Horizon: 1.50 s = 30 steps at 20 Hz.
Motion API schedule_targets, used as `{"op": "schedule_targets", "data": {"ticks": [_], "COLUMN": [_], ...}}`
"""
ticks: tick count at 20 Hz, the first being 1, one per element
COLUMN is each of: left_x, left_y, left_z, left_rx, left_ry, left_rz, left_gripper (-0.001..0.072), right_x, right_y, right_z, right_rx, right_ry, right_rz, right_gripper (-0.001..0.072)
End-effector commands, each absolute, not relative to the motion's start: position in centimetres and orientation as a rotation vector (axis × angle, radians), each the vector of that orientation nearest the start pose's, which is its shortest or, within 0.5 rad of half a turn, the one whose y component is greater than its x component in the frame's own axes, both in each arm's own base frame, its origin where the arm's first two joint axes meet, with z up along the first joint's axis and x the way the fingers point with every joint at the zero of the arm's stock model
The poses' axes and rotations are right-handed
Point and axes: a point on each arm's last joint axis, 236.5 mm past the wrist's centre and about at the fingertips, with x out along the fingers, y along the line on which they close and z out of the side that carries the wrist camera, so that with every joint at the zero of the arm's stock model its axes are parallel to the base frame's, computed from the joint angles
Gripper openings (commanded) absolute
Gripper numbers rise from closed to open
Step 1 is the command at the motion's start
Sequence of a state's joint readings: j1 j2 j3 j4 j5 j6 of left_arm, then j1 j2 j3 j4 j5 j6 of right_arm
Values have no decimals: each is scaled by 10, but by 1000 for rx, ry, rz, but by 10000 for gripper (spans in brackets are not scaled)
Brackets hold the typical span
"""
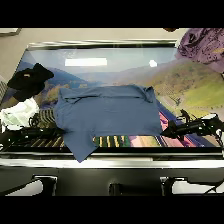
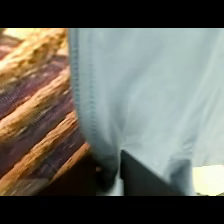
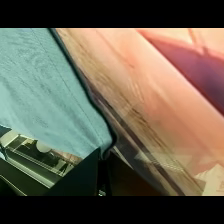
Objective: Fold the clothes and pants, and hang the long-sleeved shirts on hangers.
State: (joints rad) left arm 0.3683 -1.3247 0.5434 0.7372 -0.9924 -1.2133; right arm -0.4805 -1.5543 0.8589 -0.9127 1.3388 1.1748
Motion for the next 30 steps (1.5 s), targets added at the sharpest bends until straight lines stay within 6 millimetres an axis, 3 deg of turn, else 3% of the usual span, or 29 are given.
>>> {"op": "schedule_targets", "data": {"ticks": [1,4,6,8,9,11,12,14,15,17,18,20,21,23,26,28,30], "left_x": [283,304,328,359,376,416,434,457,462,457,447,412,389,335,262,232,220], "left_y": [-51,-46,-46,-49,-48,-41,-37,-28,-22,-8,0,13,15,11,4,3,7], "left_z": [-122,-105,-82,-50,-30,24,60,134,172,259,299,378,410,458,496,510,510], "left_rx": [-928,-898,-847,-781,-752,-690,-652,-553,-495,-357,-300,-200,-166,-105,-53,-55,-88], "left_ry": [1410,1353,1293,1211,1159,1033,959,837,784,647,572,411,337,210,90,35,30], "left_rz": [-114,-137,-177,-223,-238,-263,-289,-311,-303,-263,-225,-137,-103,-64,-9,17,48], "left_gripper": [18,17,17,16,16,16,16,15,15,15,15,15,15,15,15,16,16], "right_x": [285,306,324,358,385,447,475,510,516,503,483,429,397,337,268,241,234], "right_y": [14,24,39,55,56,54,49,31,20,6,2,0,-2,-1,3,3,3], "right_z": [-102,-82,-70,-51,-35,28,72,171,224,335,389,465,490,526,557,566,567], "right_rx": [890,886,784,600,509,337,260,127,89,54,31,6,-3,-13,-35,-48,-47], "right_ry": [1612,1493,1444,1374,1302,1094,981,766,655,427,311,131,76,-12,-107,-139,-143], "right_rz": [297,365,401,409,375,312,274,183,139,80,59,41,25,19,19,11,9], "right_gripper": [29,28,28,28,28,28,27,27,27,27,27,27,27,27,28,28,28]}}
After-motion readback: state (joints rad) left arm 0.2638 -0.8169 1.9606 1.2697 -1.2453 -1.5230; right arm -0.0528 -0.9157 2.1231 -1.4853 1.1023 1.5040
